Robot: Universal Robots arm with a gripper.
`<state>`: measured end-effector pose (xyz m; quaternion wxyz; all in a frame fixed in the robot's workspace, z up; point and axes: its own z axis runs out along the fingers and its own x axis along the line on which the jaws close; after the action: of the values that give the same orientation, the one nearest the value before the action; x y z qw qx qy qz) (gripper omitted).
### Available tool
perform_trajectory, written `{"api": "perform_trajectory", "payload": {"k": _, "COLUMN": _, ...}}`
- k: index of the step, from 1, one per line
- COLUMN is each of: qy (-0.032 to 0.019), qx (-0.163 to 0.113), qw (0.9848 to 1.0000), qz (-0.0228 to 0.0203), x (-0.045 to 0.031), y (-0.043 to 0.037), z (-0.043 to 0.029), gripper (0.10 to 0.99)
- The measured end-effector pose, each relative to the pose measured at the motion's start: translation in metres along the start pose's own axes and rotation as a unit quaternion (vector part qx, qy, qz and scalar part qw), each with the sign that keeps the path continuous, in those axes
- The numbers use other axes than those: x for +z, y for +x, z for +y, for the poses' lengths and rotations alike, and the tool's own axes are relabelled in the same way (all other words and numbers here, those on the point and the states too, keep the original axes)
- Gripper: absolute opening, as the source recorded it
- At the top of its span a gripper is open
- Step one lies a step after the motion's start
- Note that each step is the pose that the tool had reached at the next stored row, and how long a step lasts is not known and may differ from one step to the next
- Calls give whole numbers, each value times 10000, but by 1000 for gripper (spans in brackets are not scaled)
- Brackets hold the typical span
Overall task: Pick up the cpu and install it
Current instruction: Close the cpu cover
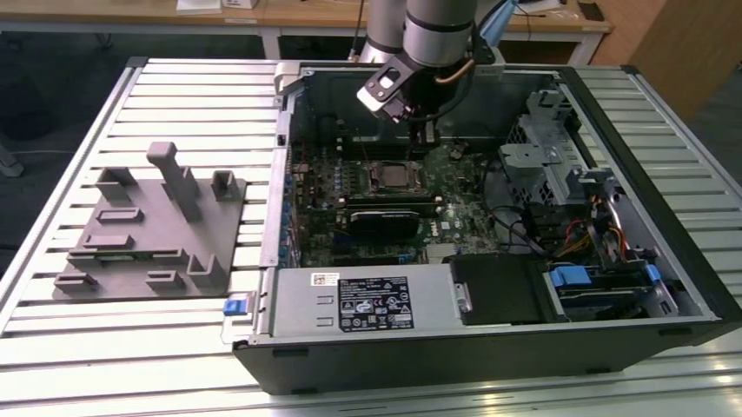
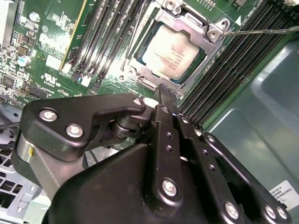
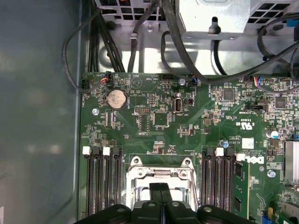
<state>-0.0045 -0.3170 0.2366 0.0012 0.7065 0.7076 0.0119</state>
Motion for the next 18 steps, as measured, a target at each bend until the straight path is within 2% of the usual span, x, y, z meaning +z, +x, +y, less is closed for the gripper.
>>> {"api": "perform_trajectory", "payload": {"k": 5, "qy": 1, "qx": 1, "qw": 10000, "qz": -1, "x": 20, "y": -4, "z": -3, "gripper": 106}}
{"api": "perform_trajectory", "payload": {"k": 9, "qy": 1, "qx": 1, "qw": 10000, "qz": -1, "x": 23, "y": -4, "z": -44, "gripper": 106}}
{"api": "perform_trajectory", "payload": {"k": 18, "qy": 10, "qx": 1, "qw": 10000, "qz": -1, "x": 62, "y": -11, "z": -75, "gripper": 106}}
